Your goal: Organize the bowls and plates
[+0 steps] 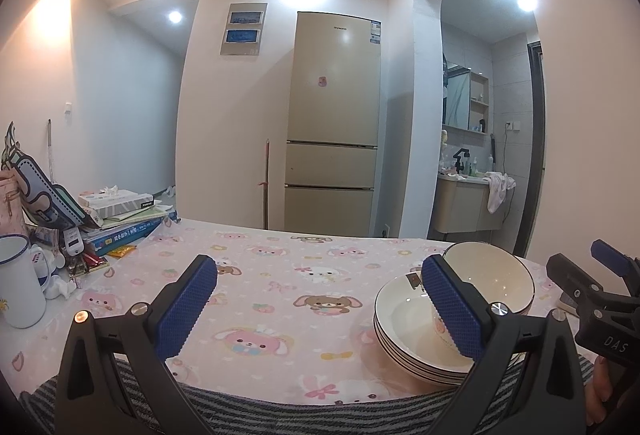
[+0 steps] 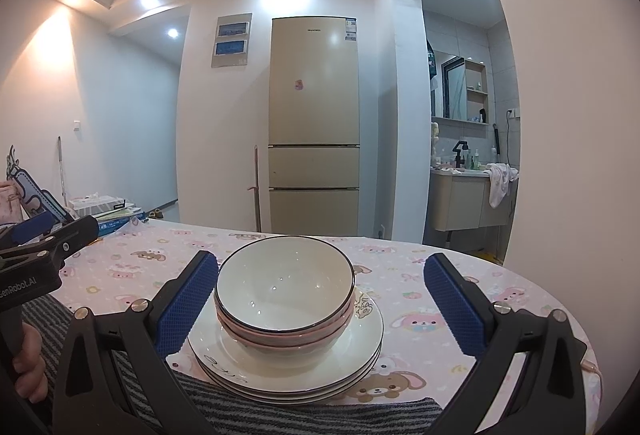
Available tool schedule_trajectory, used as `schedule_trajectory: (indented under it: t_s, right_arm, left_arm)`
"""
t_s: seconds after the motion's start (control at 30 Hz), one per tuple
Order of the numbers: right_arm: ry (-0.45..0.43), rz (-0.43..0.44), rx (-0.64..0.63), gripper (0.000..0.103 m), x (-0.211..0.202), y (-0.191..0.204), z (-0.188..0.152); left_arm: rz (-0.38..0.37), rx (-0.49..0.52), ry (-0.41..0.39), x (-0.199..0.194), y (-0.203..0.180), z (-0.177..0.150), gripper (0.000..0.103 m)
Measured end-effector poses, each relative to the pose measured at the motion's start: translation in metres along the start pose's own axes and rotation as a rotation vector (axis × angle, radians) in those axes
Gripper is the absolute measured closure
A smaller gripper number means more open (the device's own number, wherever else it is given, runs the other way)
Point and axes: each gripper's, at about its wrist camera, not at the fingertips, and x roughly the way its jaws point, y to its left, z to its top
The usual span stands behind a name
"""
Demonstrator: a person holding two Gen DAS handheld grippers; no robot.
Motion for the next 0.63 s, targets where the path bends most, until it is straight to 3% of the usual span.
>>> schedule_trajectory:
  t_s: [0.63]
  right_arm:
    - [0.008, 0.0, -0.007, 0.0, 0.0032, -0.0009, -0.0026]
  left_arm:
    - [0.004, -0.009, 0.014, 0.0062, 0.002, -0.001, 0.0]
